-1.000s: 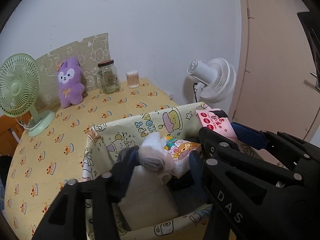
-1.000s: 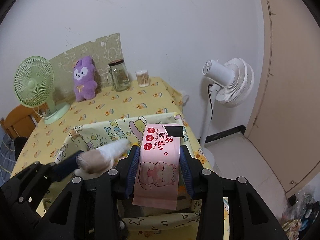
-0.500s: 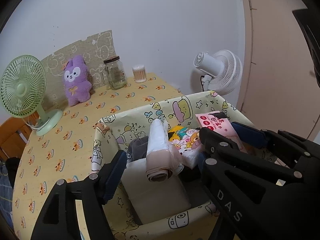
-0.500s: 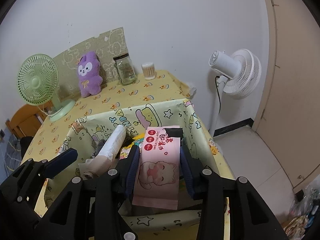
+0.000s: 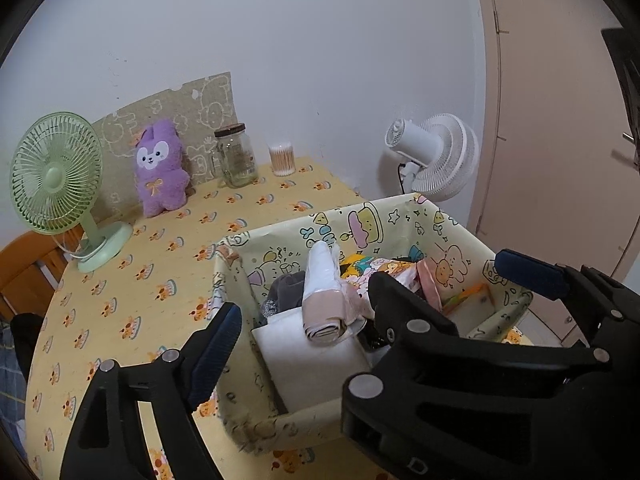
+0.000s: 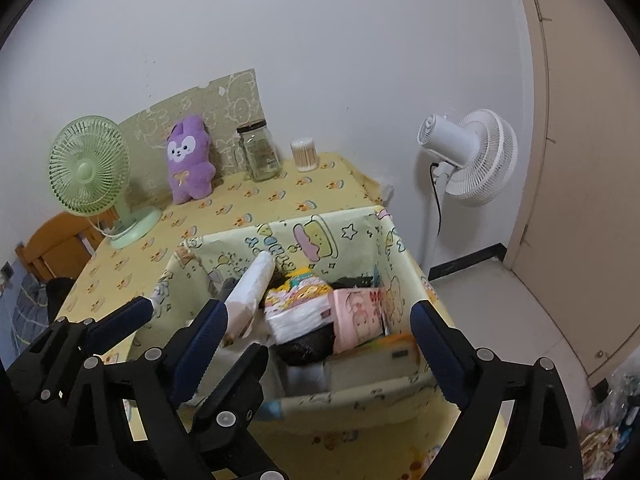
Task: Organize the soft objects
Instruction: 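Lower both items into the box and open both tools, then withdraw both open tools from the box back over the table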
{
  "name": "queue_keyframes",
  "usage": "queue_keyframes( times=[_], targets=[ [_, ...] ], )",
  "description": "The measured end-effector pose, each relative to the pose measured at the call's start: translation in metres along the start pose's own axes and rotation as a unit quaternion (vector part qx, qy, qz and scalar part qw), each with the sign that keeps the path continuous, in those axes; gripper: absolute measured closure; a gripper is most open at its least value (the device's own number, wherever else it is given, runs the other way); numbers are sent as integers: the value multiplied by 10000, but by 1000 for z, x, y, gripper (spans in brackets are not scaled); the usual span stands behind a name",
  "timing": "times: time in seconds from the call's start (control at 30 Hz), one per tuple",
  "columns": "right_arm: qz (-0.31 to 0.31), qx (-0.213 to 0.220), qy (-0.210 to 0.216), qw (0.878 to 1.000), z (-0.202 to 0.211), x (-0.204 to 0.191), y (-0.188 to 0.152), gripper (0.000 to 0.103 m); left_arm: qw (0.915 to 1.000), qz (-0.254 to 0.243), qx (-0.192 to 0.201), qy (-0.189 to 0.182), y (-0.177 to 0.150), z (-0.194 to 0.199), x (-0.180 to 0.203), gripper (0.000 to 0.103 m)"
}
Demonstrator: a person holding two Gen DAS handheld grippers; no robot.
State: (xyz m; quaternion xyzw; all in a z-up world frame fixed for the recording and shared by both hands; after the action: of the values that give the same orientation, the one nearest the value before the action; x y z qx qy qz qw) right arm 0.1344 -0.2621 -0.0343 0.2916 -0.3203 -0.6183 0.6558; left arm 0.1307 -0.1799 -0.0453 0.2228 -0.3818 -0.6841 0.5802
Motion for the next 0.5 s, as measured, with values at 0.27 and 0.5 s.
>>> queue_keyframes(
  times=[0.27, 0.5],
  targets=[
    [102, -8, -156, 9998, 16, -15, 0, 8, 9998, 149, 75, 68, -2, 15, -17, 14],
    [227, 80, -187, 9995, 31, -31, 4, 8, 9993, 276, 237, 129, -2, 34, -35, 12]
  ],
)
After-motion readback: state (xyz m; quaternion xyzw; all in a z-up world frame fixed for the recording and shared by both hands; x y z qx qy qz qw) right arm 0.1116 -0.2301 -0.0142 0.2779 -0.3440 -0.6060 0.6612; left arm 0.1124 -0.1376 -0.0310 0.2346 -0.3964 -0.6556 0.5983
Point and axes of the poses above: each gripper's, at about its wrist camera, not at the fingertips, and z roughly against the way its jaws point, x to its right, y to its top, the point moved 3 cm from there along -z, roughly the way its jaws point, and after that the axes turned 15 degrees about z, right-handed, at the moved point
